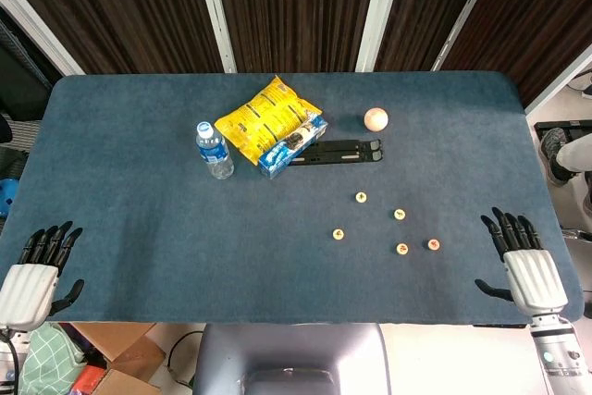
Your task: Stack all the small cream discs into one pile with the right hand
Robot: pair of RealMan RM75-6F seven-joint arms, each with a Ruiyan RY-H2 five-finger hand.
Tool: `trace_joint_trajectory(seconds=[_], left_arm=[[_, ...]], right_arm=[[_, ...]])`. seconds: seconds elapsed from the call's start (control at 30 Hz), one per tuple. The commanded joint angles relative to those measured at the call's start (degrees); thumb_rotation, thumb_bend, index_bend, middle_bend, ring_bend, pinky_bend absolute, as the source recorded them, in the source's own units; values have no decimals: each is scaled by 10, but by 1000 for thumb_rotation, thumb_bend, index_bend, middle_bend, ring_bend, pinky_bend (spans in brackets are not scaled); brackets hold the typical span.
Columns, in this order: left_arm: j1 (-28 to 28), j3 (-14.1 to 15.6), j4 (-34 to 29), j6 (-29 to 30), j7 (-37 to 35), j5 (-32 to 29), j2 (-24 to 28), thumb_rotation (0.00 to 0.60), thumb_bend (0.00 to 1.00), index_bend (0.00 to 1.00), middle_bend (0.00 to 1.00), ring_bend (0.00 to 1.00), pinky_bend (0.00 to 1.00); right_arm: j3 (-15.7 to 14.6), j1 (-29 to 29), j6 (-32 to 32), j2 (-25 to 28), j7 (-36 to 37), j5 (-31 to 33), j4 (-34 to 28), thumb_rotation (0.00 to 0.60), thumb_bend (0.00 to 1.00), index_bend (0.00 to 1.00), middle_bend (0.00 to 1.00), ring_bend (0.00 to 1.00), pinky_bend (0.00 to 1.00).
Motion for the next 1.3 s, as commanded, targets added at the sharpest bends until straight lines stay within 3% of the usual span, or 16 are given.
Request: trace_joint_trajectory(seconds=[0.03,0.17,0.4,0.63,1.0,1.3], left_arm=[[-1,0,1,-4,-2,-3,0,600,352,0,0,0,76],[-1,-2,-2,-1,-6,-4,2,600,352,0,0,0,76],[9,-12,-9,15,3,-22,6,600,351,0,0,0,85],[17,-16,-22,27,-3,-30,15,600,351,0,0,0,90],[23,-14,-26,38,-7,-21,20,600,351,0,0,0,91],[24,-14,-25,38,-10,-19,22,600,351,0,0,0,91]], right_arm=[[0,17,-23,-10,6,-8,12,600,0,0,0,0,0],[7,76,-107,-25,23,-14,31,600,10,56,0,0,0],[8,180,-241,-77,67,-38,105,600,181,356,0,0,0],[-10,216,-267,-156,84,-59,203,600,256,538,0,0,0],[-19,221,-262,-185,114,-43,275,600,360,555,0,0,0],[-23,229,-272,-194,112,-29,290,600,448,585,0,0,0]])
